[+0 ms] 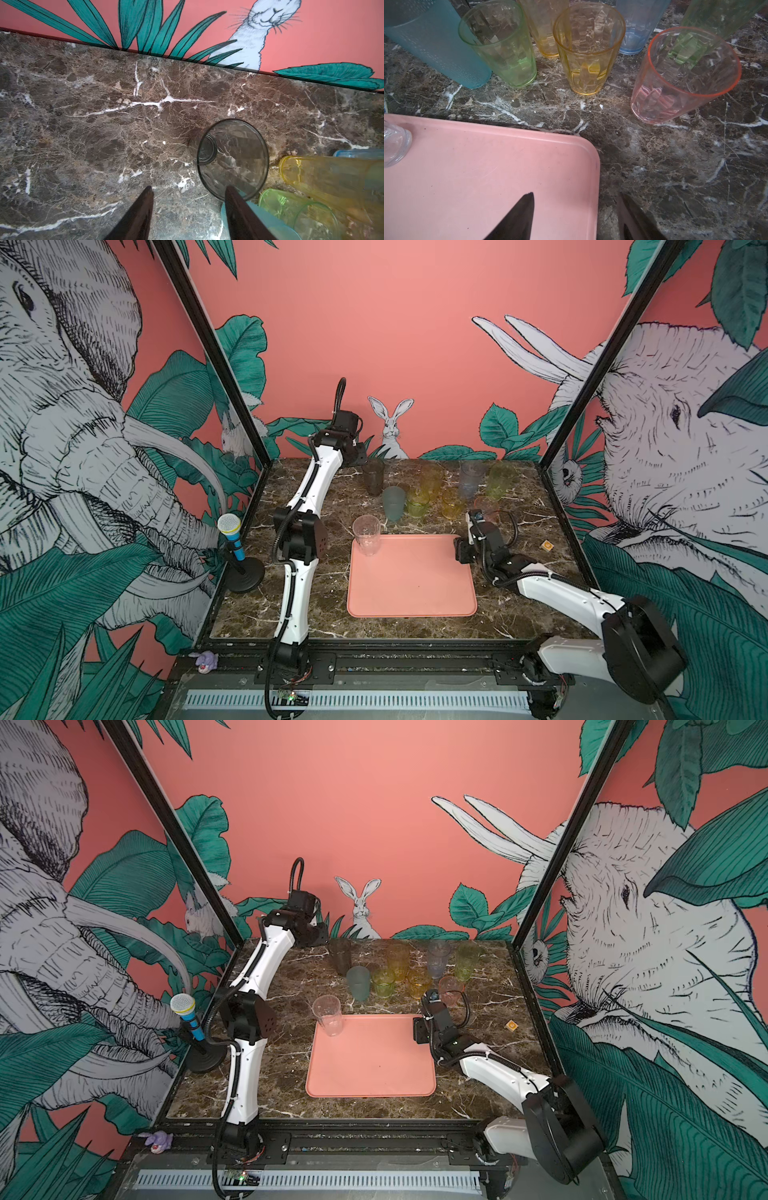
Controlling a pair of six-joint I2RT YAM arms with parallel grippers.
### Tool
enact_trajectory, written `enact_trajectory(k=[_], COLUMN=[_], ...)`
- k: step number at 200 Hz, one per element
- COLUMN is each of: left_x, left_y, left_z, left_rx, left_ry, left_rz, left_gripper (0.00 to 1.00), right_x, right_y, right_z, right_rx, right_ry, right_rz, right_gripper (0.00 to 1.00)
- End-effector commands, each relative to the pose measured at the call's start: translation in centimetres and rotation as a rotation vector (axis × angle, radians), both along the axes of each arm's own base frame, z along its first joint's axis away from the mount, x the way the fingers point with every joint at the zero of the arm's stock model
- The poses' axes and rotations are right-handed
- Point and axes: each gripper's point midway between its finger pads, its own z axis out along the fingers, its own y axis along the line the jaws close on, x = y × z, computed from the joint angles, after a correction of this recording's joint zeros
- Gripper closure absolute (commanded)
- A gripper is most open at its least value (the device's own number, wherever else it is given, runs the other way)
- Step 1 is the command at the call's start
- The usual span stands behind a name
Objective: Place the glasses into the tray
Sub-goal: 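Move the left gripper over the grey-tinted glass near the far wall, then lower the left gripper and close it on the grey-tinted glass rim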
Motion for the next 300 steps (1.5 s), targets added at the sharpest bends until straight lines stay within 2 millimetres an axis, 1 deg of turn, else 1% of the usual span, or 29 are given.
enact_trajectory(k=[1,56,98,152,197,214,230,241,265,300], left_x=[0.8,1.3,1.6,1.8,2.0,1.9,1.9,1.8,1.9,1.8], left_y=[-0.1,-0.5,-0.8,-1.1,-1.1,-1.1,-1.0,-1.0,-0.9,-0.9], left_z=[1.3,-1.2,-2.2,-3.3,-3.9,-4.1,-4.1,-4.1,-4.2,-4.3], left_rx=[-0.026,-0.034,-0.041,-0.053,-0.052,-0.047,-0.042,-0.039,-0.031,-0.028], left_ry=[-0.046,-0.010,0.003,0.020,0.026,0.030,0.030,0.031,0.030,0.032], left_rz=[0.008,0.013,0.019,0.019,0.020,0.020,0.021,0.019,0.017,0.014], left_gripper=[0.43,0.44,0.47,0.57,0.70,0.74,0.80,0.83,0.86,0.93], right_x=[0.9,0.9,1.0,1.0,0.9,0.9,0.9,0.9,0.9,0.8], right_y=[0.3,0.3,0.3,0.3,0.2,0.2,0.2,0.2,0.1,-0.1], right_z=[1.2,1.0,1.0,1.1,1.1,1.1,1.2,1.2,1.3,1.4], right_rx=[0.026,0.024,0.025,0.025,0.020,0.019,0.020,0.020,0.016,0.010], right_ry=[-0.034,-0.028,-0.026,-0.028,-0.027,-0.028,-0.030,-0.030,-0.030,-0.035], right_rz=[-0.015,-0.015,-0.016,-0.017,-0.018,-0.018,-0.018,-0.018,-0.018,-0.025], right_gripper=[0.35,0.35,0.35,0.34,0.35,0.35,0.35,0.35,0.35,0.35])
